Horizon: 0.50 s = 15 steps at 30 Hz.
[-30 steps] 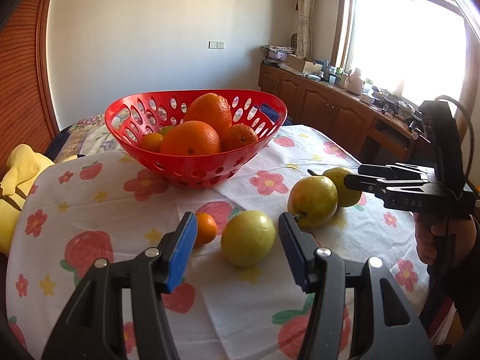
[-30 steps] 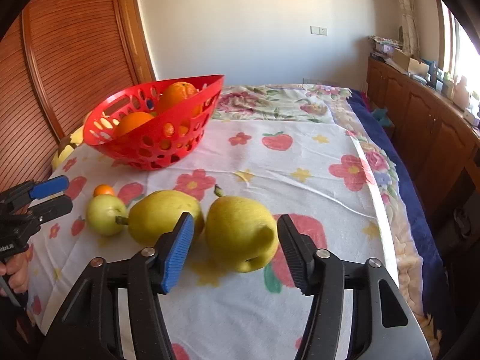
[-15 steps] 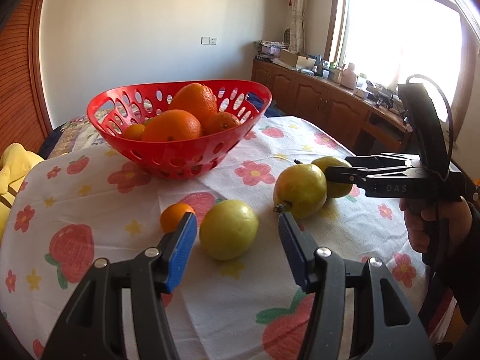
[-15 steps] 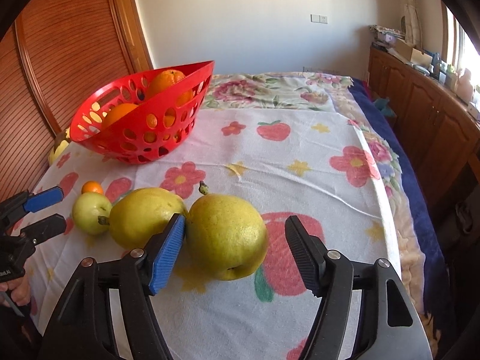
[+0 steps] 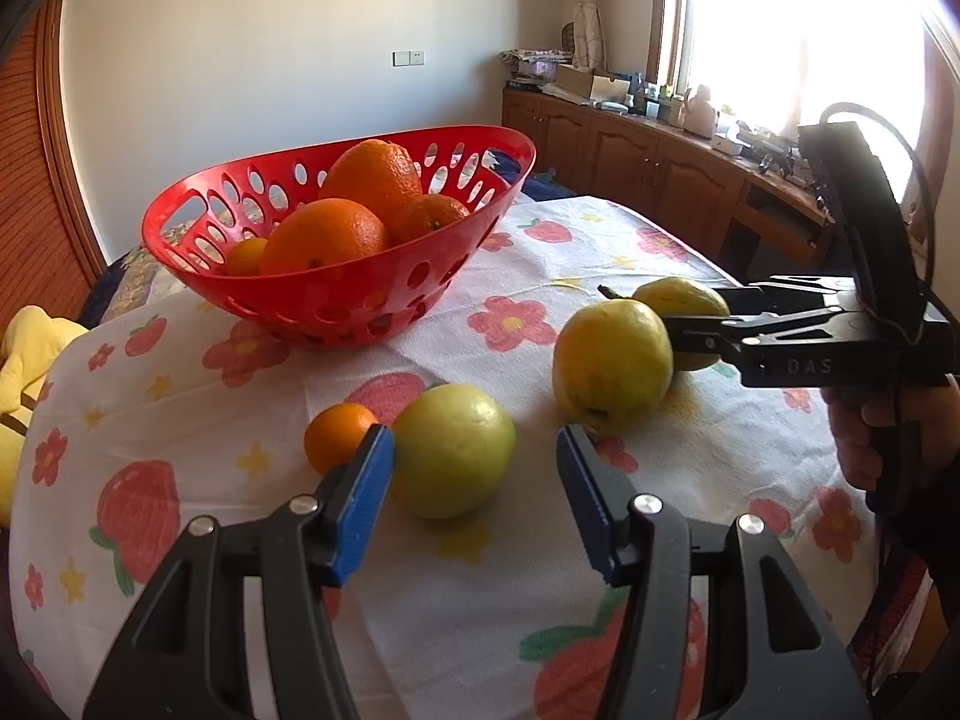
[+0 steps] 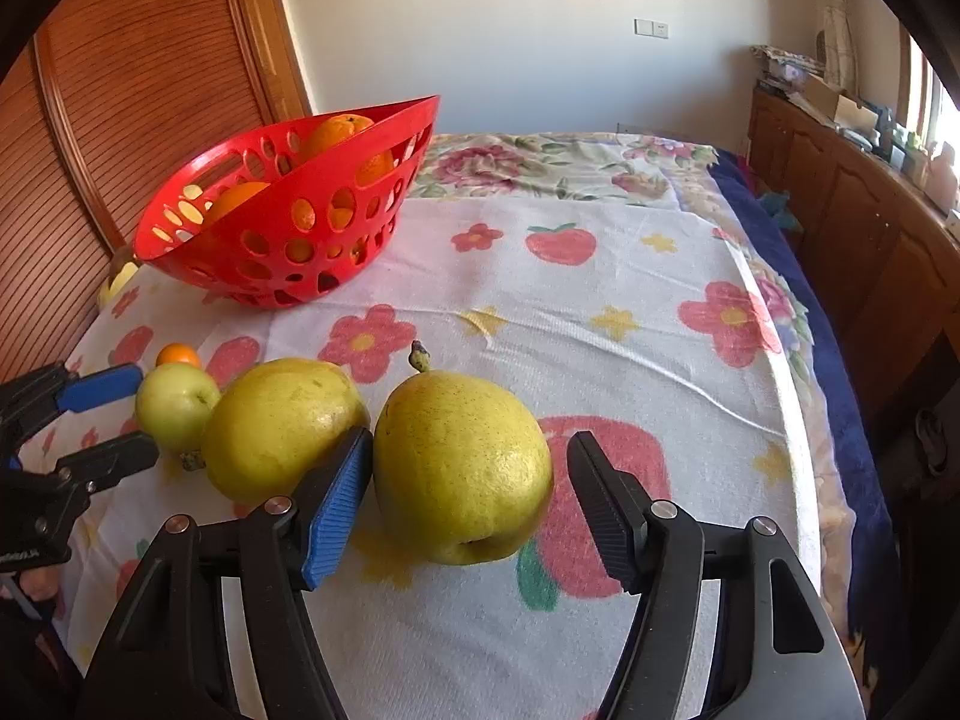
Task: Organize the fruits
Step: 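Grasp the large yellow pear with the right tool while the left tool grasps a yellow lemon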
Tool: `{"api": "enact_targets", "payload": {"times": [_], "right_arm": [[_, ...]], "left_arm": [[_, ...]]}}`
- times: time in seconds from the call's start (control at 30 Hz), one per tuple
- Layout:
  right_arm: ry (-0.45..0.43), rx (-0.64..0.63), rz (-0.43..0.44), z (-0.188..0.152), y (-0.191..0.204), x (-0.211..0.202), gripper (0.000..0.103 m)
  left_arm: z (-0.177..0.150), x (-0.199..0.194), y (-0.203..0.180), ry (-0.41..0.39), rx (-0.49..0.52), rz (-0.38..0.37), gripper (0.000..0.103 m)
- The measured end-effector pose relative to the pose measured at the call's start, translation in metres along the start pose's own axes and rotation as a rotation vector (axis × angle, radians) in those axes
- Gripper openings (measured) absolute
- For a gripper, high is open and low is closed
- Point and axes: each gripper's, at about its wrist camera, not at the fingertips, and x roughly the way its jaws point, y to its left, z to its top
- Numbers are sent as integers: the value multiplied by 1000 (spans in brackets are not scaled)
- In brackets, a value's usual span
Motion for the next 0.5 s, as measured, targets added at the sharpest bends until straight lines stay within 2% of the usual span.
{"api": "enact_targets", "payload": {"times": [0.1, 0.27, 0.5], "right_arm": [[0, -2, 10, -1, 0, 0, 64], [24, -16, 3, -5, 2, 7, 64], [10, -3, 23, -5, -1, 4, 63]], "left_arm": [[3, 5, 1, 9, 18, 26, 57], [7, 12, 3, 26, 37, 44, 57], [9, 25, 4, 58, 64, 72, 57]]}}
